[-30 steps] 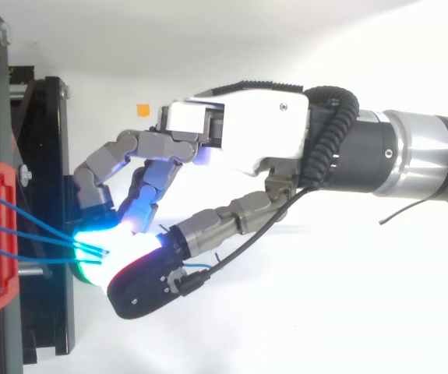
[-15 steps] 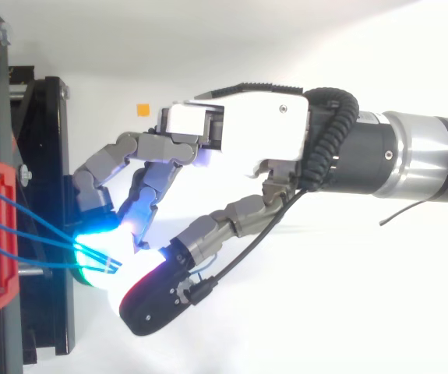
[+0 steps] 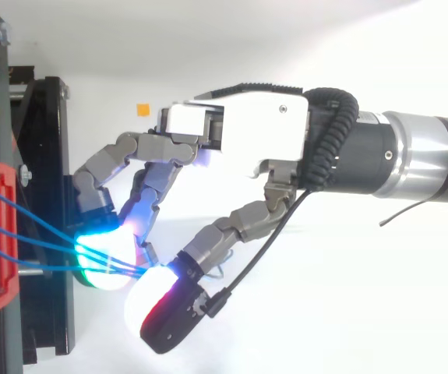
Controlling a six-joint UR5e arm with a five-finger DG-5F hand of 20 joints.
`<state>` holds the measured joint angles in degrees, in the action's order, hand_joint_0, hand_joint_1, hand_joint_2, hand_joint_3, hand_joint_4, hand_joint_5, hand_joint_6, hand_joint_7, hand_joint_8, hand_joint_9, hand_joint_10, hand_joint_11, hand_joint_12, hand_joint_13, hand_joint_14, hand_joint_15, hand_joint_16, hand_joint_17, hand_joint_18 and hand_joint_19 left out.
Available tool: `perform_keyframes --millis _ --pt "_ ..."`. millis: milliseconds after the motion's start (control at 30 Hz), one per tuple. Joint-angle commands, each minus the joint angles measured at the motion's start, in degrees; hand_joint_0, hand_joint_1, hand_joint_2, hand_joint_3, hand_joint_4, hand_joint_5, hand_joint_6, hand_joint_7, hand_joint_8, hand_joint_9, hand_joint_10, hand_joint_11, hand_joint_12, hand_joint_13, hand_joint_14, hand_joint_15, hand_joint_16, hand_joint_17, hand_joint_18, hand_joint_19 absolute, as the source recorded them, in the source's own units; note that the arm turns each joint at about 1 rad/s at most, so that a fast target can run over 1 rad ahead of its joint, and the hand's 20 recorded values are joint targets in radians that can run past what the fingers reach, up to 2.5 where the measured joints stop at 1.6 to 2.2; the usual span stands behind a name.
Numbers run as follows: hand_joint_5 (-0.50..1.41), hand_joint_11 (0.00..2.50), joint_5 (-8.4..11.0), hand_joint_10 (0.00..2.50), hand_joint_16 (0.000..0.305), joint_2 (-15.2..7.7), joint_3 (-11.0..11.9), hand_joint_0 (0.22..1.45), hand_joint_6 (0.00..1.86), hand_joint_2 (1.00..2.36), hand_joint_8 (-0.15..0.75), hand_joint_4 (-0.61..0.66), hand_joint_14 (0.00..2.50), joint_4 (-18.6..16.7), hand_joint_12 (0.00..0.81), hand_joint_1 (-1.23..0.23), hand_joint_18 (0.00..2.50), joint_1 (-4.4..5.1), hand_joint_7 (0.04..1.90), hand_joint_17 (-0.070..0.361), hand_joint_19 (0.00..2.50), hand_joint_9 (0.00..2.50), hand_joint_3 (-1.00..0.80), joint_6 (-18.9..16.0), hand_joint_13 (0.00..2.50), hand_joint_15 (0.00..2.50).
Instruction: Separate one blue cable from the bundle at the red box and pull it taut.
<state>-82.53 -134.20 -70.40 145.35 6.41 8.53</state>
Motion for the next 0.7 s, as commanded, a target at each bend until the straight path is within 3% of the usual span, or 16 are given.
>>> perform_keyframes --millis 0,67,300,433,500,667 --pt "-0.13 0.93 0.09 0.02 0.044 -0.01 0.0 0.55 0.9 1.0 0.316 0.12 0.02 0.03 0.373 -0.76 0.89 0.01 1.19 0.099 0.72 1.17 -0.5 0.0 1.04 0.6" --pt "-0.13 0.93 0.0 0.02 0.044 0.08 0.0 0.56 0.9 1.0 0.312 0.12 0.02 0.03 0.371 -0.65 0.9 0.01 1.19 0.098 0.73 1.19 -0.5 0.0 1.05 0.6" --pt "-0.13 0.94 0.09 0.02 0.044 0.08 0.0 0.62 0.89 1.0 0.307 0.1 0.02 0.03 0.373 -0.6 0.9 0.01 1.29 0.099 0.76 1.19 -0.5 0.0 1.05 0.62" --pt "-0.13 0.92 0.09 0.02 0.045 -0.01 0.09 0.69 0.9 1.0 0.309 0.1 0.02 0.03 0.372 -0.78 0.91 0.1 1.31 0.102 0.76 1.17 -0.48 0.17 1.05 0.62" --pt "-0.14 0.94 0.09 0.02 0.045 -0.01 0.0 0.74 0.91 1.01 0.31 0.03 0.02 0.03 0.374 -0.87 0.91 0.1 1.32 0.101 0.76 1.16 -0.43 0.17 1.04 0.61" --pt "-0.15 0.94 0.0 0.02 0.043 -0.01 0.09 0.83 0.91 1.0 0.298 -0.04 0.03 0.11 0.359 -0.97 0.88 0.1 1.39 0.098 0.75 1.14 -0.5 0.17 1.02 0.62"
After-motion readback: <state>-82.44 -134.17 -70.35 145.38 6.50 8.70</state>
